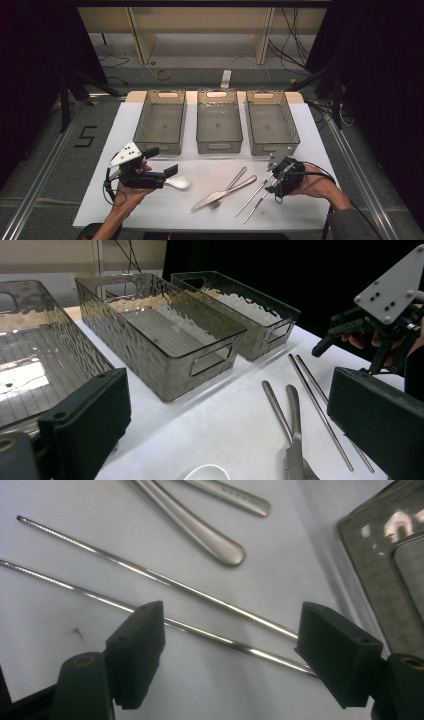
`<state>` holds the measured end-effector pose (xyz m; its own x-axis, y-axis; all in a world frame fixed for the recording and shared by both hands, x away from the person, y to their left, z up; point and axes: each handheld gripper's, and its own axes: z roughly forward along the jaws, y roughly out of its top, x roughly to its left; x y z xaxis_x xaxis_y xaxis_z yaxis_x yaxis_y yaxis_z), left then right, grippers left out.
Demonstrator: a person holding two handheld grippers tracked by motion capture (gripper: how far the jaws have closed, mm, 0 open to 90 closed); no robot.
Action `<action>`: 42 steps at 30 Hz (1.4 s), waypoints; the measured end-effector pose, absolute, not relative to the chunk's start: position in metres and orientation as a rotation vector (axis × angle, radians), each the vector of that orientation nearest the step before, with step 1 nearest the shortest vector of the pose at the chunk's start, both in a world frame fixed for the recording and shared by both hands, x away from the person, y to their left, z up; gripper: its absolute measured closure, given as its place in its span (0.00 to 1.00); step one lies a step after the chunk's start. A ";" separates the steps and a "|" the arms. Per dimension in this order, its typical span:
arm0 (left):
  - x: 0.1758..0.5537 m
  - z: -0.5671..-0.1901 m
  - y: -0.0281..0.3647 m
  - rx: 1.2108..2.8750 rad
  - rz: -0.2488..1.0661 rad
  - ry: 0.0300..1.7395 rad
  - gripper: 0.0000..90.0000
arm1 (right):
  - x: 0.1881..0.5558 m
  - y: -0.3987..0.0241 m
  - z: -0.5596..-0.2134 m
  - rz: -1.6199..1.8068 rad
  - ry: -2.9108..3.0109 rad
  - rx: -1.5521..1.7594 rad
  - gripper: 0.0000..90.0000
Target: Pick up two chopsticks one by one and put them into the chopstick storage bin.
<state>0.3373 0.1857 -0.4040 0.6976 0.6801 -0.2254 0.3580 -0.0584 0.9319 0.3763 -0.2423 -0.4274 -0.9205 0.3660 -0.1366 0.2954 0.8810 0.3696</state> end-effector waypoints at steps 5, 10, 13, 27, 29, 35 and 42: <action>0.337 -0.404 0.186 1.672 0.326 0.845 0.03 | 0.383 -0.242 -0.437 0.447 2.880 0.499 0.34; 0.337 -0.404 0.186 1.668 0.324 0.848 0.03 | 0.386 -0.240 -0.443 0.405 2.901 0.491 0.36; 0.337 -0.404 0.186 1.668 0.324 0.847 0.03 | 0.387 -0.239 -0.447 0.375 2.912 0.464 0.37; 0.337 -0.403 0.187 1.669 0.325 0.847 0.04 | 0.391 -0.239 -0.455 0.338 2.941 0.443 0.40; 0.337 -0.403 0.187 1.669 0.325 0.847 0.04 | 0.392 -0.240 -0.455 0.339 2.937 0.437 0.40; 0.337 -0.403 0.187 1.670 0.325 0.847 0.04 | 0.391 -0.241 -0.456 0.328 2.961 0.439 0.39; 0.337 -0.404 0.186 1.669 0.323 0.848 0.04 | 0.393 -0.240 -0.457 0.337 2.991 0.429 0.38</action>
<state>0.3374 0.1860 -0.4037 0.6980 0.6798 -0.2252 0.3584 -0.0594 0.9317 0.3931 -0.2404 -0.4575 -0.9552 0.2880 -0.0687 0.2655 0.9358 0.2318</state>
